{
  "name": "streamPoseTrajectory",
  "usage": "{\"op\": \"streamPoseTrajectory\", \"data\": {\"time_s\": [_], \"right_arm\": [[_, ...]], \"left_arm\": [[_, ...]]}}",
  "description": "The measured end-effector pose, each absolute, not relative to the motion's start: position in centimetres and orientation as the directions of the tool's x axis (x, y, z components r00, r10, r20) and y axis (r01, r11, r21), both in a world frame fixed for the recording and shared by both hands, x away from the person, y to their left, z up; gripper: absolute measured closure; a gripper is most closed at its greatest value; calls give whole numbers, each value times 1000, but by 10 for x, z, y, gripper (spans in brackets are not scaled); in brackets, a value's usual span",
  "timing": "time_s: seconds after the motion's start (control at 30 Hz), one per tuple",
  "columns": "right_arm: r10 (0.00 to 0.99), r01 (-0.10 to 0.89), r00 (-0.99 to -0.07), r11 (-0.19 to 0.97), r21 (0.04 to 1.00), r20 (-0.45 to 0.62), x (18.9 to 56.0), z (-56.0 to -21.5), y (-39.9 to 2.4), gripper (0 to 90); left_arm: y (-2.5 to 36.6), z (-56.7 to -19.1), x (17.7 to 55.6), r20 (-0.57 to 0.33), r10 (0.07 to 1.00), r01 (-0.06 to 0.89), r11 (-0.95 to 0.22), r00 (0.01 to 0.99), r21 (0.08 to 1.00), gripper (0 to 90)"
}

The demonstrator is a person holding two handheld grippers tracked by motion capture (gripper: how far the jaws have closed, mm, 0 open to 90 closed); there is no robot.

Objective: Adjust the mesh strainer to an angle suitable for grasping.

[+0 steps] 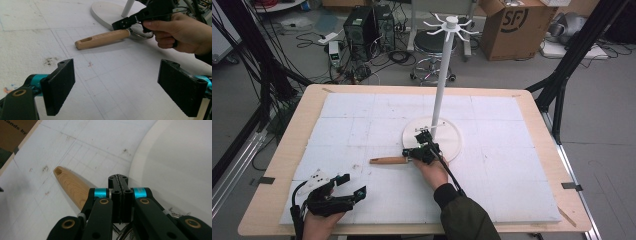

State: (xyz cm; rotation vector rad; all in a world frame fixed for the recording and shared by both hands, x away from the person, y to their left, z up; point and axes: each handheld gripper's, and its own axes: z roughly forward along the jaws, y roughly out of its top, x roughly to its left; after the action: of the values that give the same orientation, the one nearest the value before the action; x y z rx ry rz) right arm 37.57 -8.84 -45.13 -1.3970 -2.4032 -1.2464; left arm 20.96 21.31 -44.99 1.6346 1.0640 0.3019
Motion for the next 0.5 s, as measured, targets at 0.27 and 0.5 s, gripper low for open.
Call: {"op": "streamPoseTrajectory", "data": {"time_s": [0.27,0.5], "right_arm": [[704,774,-560,257,579,436,361,-448,-103,900],[717,782,-550,262,565,428,346,-447,-121,900]], "left_arm": [[210,-450,210,-318,760,484,5,567,875,150],[209,-450,211,-318,761,485,5,565,875,150]]}}
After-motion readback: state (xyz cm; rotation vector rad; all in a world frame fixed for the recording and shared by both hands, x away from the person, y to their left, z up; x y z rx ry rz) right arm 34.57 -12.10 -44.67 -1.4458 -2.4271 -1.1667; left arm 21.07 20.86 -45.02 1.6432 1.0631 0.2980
